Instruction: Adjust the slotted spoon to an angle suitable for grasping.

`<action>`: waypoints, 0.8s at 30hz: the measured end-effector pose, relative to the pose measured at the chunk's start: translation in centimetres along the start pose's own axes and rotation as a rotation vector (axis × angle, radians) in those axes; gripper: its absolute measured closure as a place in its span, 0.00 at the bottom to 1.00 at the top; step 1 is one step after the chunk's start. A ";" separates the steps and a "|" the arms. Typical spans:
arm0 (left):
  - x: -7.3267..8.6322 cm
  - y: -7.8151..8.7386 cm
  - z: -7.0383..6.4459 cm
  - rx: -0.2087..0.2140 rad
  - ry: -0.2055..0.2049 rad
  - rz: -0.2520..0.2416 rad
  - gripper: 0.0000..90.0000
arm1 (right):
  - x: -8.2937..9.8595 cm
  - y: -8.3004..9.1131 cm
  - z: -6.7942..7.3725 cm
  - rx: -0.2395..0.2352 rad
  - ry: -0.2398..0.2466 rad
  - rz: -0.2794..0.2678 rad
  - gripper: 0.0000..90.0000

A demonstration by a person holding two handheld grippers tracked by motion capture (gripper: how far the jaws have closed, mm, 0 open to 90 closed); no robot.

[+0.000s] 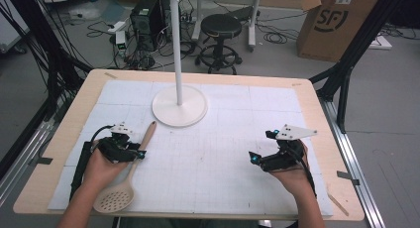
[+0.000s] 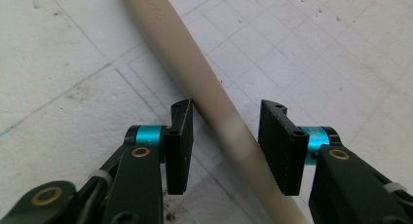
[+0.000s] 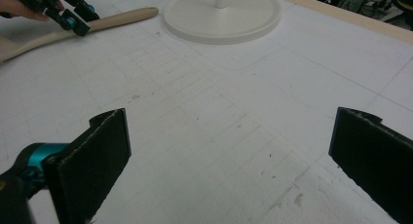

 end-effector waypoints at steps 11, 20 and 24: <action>-1.8 2.0 0.6 -0.003 0.063 -0.086 0.37 | 0.0 -0.2 -0.1 0.003 -0.003 0.004 0.00; -4.6 2.4 -0.3 -0.068 -0.015 0.006 0.25 | -0.2 0.2 -0.2 0.006 -0.004 -0.004 0.00; -5.0 1.8 -0.4 -0.092 -0.031 0.066 0.24 | -0.2 0.3 -0.3 0.008 -0.003 -0.004 0.00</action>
Point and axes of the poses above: each handheld gripper's, and its own axes: y roughly backward along the jaws, x roughly out of its underside, z roughly to its left, the point moved 7 cm from there along -y, roughly forward along the jaws, and after that the axes turned 1 degree about x, right-handed, at the moved point
